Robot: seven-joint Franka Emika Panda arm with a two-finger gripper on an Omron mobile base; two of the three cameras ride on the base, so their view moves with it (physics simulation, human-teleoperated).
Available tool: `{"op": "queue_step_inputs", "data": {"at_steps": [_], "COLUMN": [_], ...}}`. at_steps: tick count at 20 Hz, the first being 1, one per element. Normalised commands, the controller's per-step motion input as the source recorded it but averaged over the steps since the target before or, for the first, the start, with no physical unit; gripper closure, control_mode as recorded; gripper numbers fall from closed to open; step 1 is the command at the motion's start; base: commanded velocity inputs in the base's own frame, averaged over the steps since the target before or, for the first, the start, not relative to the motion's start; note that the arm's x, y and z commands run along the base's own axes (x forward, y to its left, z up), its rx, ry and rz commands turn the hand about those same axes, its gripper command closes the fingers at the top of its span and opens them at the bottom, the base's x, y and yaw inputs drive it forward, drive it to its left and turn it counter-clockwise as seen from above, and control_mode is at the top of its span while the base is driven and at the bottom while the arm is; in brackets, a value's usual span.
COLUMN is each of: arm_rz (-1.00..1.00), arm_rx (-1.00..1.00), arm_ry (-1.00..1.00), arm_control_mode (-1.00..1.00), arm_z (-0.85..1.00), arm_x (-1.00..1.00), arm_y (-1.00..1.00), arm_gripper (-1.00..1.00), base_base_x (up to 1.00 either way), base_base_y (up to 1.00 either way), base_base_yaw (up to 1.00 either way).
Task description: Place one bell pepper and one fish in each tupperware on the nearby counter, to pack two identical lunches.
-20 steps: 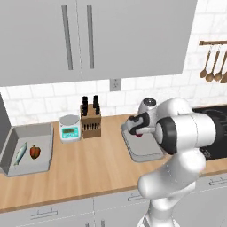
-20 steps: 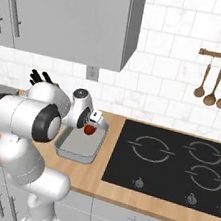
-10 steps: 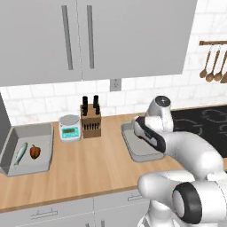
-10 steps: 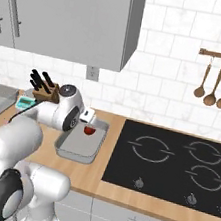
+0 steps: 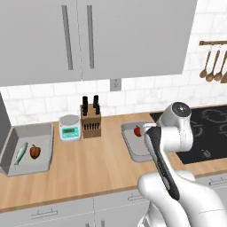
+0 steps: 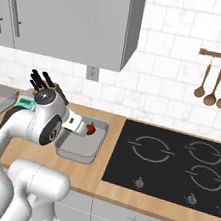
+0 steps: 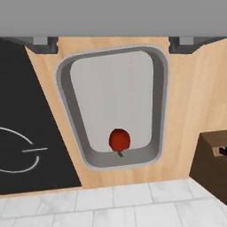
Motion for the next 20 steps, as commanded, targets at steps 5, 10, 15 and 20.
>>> {"op": "queue_step_inputs", "data": {"at_steps": [5,10,15,20], "arm_rz": [0.0,0.0,0.02,0.09], "arm_rx": [0.0,0.0,0.0,-0.03], "arm_ry": [0.06,0.07,0.09,-0.15], "arm_control_mode": [-1.0,-1.0,-1.0,-1.0], "arm_z": [0.68,0.61,-0.15,-0.32], "arm_x": [-0.96,-0.8,-0.4,-0.07], "arm_y": [0.04,0.15,0.05,0.0], "arm_gripper": [-1.0,-1.0,-1.0,-1.0], "base_base_x": [0.0,0.0,0.0,0.0], "base_base_y": [0.0,0.0,0.0,0.0], "base_base_yaw": [0.0,0.0,0.0,0.0]}}
